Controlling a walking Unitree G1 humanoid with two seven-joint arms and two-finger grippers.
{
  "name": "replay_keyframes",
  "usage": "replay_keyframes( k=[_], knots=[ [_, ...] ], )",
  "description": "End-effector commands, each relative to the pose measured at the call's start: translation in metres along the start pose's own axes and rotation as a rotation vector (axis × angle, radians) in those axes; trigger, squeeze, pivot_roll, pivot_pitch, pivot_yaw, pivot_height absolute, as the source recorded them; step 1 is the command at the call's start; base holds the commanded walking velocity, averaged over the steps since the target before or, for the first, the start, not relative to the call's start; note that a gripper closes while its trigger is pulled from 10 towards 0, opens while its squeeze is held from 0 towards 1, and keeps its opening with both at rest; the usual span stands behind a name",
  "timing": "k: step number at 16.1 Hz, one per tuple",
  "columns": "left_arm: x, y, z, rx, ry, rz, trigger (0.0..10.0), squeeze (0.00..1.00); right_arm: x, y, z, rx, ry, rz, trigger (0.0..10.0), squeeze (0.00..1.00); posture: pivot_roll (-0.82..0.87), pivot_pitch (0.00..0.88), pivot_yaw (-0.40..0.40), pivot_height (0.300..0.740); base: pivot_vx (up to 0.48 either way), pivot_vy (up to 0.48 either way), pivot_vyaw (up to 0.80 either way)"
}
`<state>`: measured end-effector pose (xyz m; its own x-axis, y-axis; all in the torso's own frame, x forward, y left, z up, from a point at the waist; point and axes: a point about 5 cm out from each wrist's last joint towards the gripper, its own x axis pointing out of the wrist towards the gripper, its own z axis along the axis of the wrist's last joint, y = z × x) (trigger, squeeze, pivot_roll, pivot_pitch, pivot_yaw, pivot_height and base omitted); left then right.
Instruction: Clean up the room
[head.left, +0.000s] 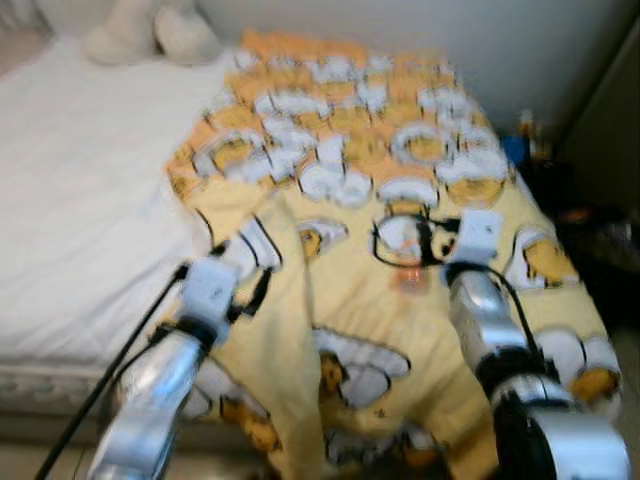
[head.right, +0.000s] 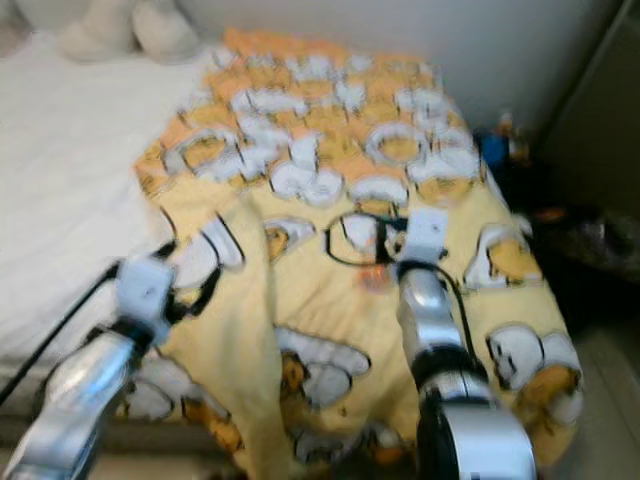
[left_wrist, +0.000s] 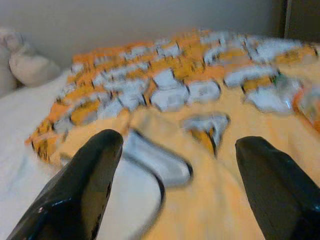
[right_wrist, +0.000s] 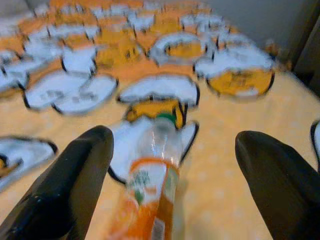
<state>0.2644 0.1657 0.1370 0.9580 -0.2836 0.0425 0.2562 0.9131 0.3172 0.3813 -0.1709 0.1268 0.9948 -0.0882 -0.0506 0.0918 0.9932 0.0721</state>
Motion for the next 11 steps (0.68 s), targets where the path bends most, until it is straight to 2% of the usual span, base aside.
replay_keyframes(
  k=[1,4,5,6,9,10,11],
  knots=[
    [-0.01,0.006,0.002,0.029,0.024,0.022,10.0,0.0,0.001,0.001,-0.002,0.014,0.014,-0.019,10.0,0.0,0.37,0.35,0.023,0.74,0.0,0.0,0.0],
    [-0.034,0.013,0.005,0.058,0.078,0.042,10.0,0.0,0.002,0.01,-0.004,0.066,0.034,-0.046,10.0,0.0,0.43,0.402,0.033,0.74,0.0,0.0,0.0],
    [-0.038,0.014,0.006,0.068,0.085,0.047,10.0,0.0,0.002,0.012,-0.004,0.072,0.039,-0.044,10.0,0.0,0.43,0.406,0.034,0.74,0.0,0.0,0.0],
    [-0.048,0.017,0.007,0.074,0.119,0.065,10.0,0.0,0.002,0.016,-0.005,0.141,0.05,-0.031,10.0,0.0,0.45,0.431,0.035,0.74,0.0,0.0,0.0],
    [-0.057,0.013,0.009,0.075,0.148,0.072,10.0,0.0,0.002,0.019,-0.011,0.182,0.105,-0.025,10.0,0.0,0.45,0.451,0.027,0.74,0.0,0.0,0.0],
    [-0.057,0.01,0.009,0.073,0.15,0.068,10.0,0.0,0.001,0.018,-0.015,0.225,0.141,-0.035,10.0,0.0,0.45,0.455,0.017,0.74,0.0,0.0,0.0],
    [-0.057,0.009,0.009,0.069,0.151,0.075,10.0,0.0,0.001,0.019,-0.019,0.28,0.172,-0.028,0.0,0.0,0.45,0.454,0.011,0.74,0.0,0.0,0.0]
  ],
)
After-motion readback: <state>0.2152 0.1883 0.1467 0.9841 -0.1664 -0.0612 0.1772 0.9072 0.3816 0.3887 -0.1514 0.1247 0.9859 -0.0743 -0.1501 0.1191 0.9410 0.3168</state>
